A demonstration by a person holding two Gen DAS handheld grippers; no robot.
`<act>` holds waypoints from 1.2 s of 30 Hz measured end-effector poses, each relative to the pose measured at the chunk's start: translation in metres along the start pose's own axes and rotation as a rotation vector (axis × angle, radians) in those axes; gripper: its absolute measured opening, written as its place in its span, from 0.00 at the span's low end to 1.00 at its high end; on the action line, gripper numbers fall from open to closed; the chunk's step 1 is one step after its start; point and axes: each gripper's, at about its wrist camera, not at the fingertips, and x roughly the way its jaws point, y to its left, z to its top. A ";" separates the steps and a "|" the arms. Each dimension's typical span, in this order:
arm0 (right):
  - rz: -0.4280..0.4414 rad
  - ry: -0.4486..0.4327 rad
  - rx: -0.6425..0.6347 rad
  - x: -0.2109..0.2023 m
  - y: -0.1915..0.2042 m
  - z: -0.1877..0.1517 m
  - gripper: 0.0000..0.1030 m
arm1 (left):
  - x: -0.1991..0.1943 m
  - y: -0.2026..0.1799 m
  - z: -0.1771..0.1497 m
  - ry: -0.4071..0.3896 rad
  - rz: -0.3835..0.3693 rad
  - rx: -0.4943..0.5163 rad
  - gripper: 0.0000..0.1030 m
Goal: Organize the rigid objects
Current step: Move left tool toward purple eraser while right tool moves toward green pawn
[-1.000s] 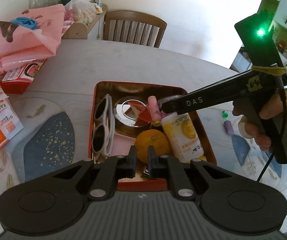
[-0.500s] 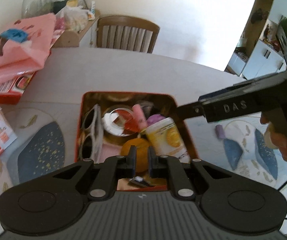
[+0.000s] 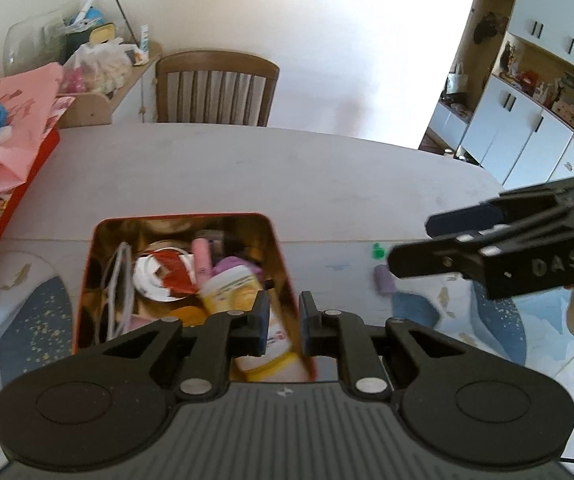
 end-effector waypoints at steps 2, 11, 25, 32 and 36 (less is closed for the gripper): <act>0.000 -0.006 0.009 -0.008 -0.009 -0.008 0.63 | 0.003 -0.009 0.001 0.001 0.000 0.006 0.15; -0.043 -0.016 0.024 -0.033 -0.060 -0.044 0.76 | 0.020 -0.051 0.001 0.016 0.004 0.014 0.29; -0.069 0.005 0.055 -0.025 -0.126 -0.052 0.99 | 0.063 -0.113 0.002 -0.020 0.055 0.024 0.77; -0.067 0.031 0.097 0.003 -0.148 -0.037 0.99 | 0.096 -0.132 0.000 -0.004 0.064 0.033 0.78; -0.060 0.050 0.082 0.025 -0.151 -0.029 0.99 | 0.114 -0.135 -0.004 0.009 0.068 0.023 0.78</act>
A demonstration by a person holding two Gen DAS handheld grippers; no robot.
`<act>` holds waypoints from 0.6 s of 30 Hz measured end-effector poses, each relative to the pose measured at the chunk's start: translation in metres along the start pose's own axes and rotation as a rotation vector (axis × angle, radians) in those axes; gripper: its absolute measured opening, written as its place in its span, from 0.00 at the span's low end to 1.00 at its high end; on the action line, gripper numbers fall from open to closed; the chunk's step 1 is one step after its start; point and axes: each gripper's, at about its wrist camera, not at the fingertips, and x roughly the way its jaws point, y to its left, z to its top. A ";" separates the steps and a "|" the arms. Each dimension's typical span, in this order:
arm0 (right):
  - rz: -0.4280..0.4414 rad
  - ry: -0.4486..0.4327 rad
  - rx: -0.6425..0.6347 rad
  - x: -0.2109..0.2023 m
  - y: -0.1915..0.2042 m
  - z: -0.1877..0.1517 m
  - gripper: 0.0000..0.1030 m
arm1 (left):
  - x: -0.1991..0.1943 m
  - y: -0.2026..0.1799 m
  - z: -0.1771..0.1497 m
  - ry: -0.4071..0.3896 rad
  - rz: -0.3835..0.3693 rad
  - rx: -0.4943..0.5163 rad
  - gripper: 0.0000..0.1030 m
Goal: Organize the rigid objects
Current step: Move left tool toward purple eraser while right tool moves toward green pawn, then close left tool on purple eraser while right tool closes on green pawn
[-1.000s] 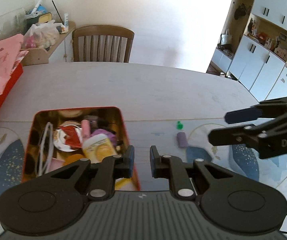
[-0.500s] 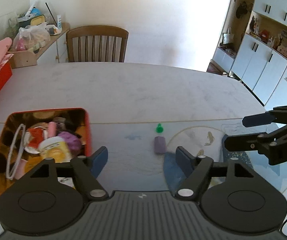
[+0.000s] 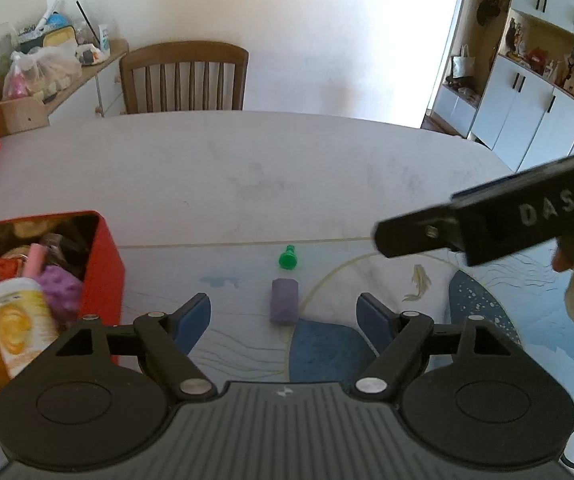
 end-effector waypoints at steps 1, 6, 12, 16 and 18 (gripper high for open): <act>-0.001 0.005 -0.004 0.005 0.000 0.002 0.99 | 0.005 0.000 -0.001 0.003 0.003 -0.005 0.78; -0.006 0.037 -0.050 0.034 0.004 0.009 0.97 | 0.027 0.001 -0.004 0.021 0.030 -0.035 0.78; 0.005 0.094 -0.084 0.069 0.007 0.016 0.86 | 0.046 -0.002 -0.006 0.030 0.042 -0.013 0.78; 0.018 0.125 -0.115 0.086 0.008 0.019 0.78 | 0.055 -0.003 -0.009 0.039 0.046 -0.010 0.78; 0.028 0.139 -0.140 0.094 0.011 0.021 0.71 | 0.060 -0.003 -0.010 0.041 0.048 -0.010 0.78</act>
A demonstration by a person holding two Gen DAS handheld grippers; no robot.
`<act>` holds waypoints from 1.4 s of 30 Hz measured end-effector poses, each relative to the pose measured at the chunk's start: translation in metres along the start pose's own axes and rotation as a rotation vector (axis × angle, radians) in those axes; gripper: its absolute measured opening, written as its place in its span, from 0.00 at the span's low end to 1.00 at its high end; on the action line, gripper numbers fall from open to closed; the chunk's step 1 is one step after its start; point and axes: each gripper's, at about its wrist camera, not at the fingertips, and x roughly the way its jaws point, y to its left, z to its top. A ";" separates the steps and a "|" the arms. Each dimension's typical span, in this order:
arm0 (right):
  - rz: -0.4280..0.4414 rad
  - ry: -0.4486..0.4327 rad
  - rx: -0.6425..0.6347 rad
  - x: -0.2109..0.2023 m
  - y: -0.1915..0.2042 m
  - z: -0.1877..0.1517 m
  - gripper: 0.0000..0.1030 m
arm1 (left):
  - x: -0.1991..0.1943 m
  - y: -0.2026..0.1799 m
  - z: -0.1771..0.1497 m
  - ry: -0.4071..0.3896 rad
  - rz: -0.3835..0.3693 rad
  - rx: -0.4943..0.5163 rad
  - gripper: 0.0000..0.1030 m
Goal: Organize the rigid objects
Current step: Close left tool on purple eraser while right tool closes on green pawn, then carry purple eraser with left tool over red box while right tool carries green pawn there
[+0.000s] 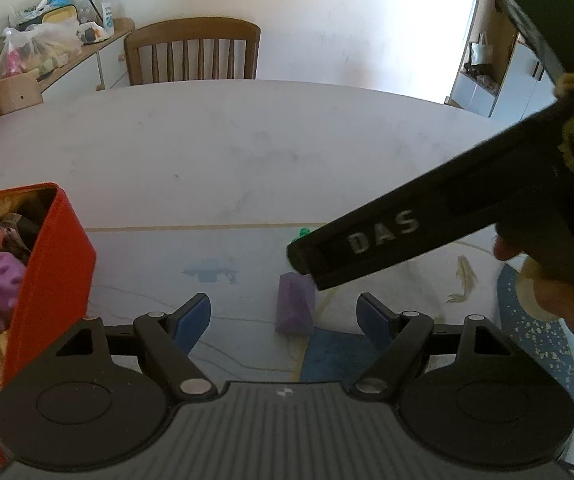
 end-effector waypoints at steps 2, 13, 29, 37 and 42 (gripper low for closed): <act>0.006 0.006 -0.033 0.005 0.003 0.003 0.69 | 0.005 -0.001 0.000 0.006 -0.002 0.000 0.78; 0.013 0.000 -0.178 0.015 0.011 0.008 0.41 | 0.012 -0.015 -0.006 -0.015 0.025 0.065 0.61; -0.052 -0.042 -0.178 0.003 0.016 -0.002 0.23 | 0.004 -0.019 -0.007 -0.007 0.040 0.086 0.20; -0.055 -0.067 -0.113 -0.029 0.009 -0.016 0.23 | -0.009 -0.013 -0.010 0.002 0.026 0.060 0.20; -0.058 -0.096 -0.091 -0.054 0.016 -0.027 0.23 | -0.025 -0.004 -0.006 0.002 0.013 0.027 0.20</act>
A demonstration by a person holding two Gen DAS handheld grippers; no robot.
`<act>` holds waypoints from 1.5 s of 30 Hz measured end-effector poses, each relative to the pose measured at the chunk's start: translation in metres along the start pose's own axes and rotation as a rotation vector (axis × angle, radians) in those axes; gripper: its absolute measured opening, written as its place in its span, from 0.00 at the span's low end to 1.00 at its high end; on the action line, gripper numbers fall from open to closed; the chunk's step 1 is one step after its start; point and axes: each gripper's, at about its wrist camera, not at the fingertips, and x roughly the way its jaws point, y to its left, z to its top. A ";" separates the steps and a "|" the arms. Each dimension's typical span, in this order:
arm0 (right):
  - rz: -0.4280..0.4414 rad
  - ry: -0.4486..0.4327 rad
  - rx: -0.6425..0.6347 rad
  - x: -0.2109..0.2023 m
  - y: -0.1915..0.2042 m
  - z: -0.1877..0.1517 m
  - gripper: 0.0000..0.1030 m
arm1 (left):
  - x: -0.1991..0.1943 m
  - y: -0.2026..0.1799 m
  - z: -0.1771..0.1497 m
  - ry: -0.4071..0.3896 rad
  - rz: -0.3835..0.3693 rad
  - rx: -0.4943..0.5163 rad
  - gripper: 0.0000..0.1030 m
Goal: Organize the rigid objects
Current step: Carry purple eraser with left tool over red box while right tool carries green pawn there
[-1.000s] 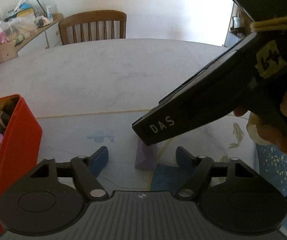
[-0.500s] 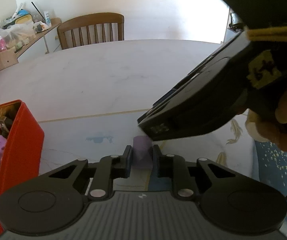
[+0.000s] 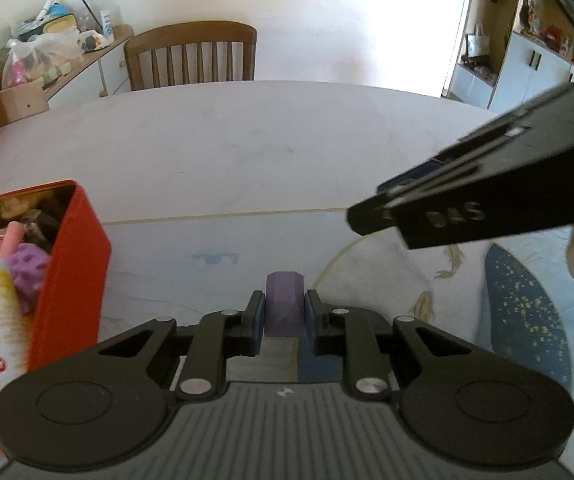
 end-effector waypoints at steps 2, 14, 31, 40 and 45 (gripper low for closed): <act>0.002 -0.009 0.006 -0.010 0.003 -0.003 0.23 | -0.008 0.003 0.002 -0.006 -0.001 -0.004 0.20; 0.019 -0.075 0.025 -0.063 0.040 -0.007 0.23 | -0.066 0.025 0.002 -0.037 0.011 -0.057 0.20; 0.066 -0.153 -0.013 -0.088 0.117 0.013 0.23 | -0.136 0.099 -0.002 -0.073 0.048 -0.092 0.20; 0.065 -0.168 -0.033 -0.074 0.155 0.035 0.23 | -0.152 0.159 -0.010 -0.074 0.098 -0.121 0.20; 0.062 -0.152 -0.040 -0.060 0.177 0.043 0.23 | -0.150 0.196 -0.015 -0.064 0.111 -0.128 0.20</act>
